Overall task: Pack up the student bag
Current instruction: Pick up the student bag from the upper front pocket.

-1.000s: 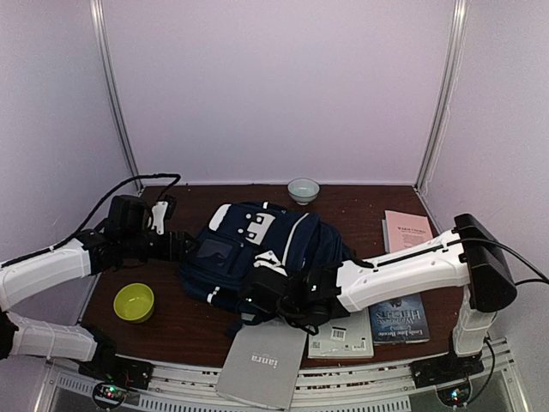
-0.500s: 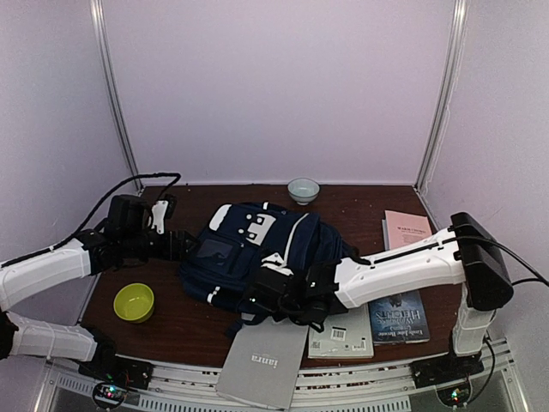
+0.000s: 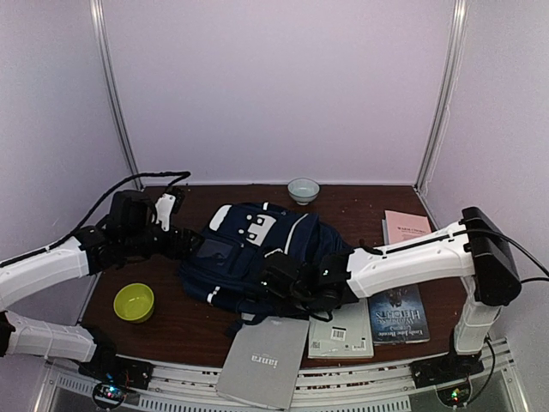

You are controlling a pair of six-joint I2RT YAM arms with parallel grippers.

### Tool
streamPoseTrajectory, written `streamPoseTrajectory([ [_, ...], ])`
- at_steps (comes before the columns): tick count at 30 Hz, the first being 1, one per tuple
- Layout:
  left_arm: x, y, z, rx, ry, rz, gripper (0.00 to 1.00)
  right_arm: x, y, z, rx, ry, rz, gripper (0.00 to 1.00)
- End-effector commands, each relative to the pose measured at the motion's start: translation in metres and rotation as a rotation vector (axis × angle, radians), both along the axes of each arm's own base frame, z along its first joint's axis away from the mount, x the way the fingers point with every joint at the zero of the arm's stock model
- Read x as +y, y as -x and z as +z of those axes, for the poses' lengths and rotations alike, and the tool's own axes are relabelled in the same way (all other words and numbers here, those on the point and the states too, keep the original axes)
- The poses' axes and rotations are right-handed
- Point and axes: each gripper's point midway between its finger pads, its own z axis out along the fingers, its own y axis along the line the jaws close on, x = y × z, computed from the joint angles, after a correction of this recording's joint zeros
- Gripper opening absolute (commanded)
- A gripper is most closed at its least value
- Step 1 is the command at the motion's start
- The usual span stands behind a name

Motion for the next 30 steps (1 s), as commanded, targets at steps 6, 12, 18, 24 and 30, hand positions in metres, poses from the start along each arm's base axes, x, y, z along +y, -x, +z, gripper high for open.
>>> streamPoseTrajectory([
  [6,-0.005,-0.009,0.015,-0.067,0.024,-0.001,0.76,0.023,-0.009,0.022,-0.096,0.017,-0.004,0.48],
  [12,-0.004,-0.011,0.013,-0.064,0.014,0.006,0.77,0.0,-0.021,0.016,-0.169,0.15,-0.061,0.6],
  [18,-0.002,-0.01,0.013,-0.063,0.006,0.008,0.77,-0.028,-0.023,-0.005,-0.198,0.326,-0.083,0.61],
  [24,-0.002,-0.009,0.012,-0.055,0.003,0.007,0.77,-0.038,-0.028,0.013,-0.25,0.342,-0.112,0.51],
  [30,0.003,-0.009,0.012,-0.065,-0.015,0.025,0.77,-0.043,-0.019,0.014,-0.179,0.248,-0.046,0.37],
])
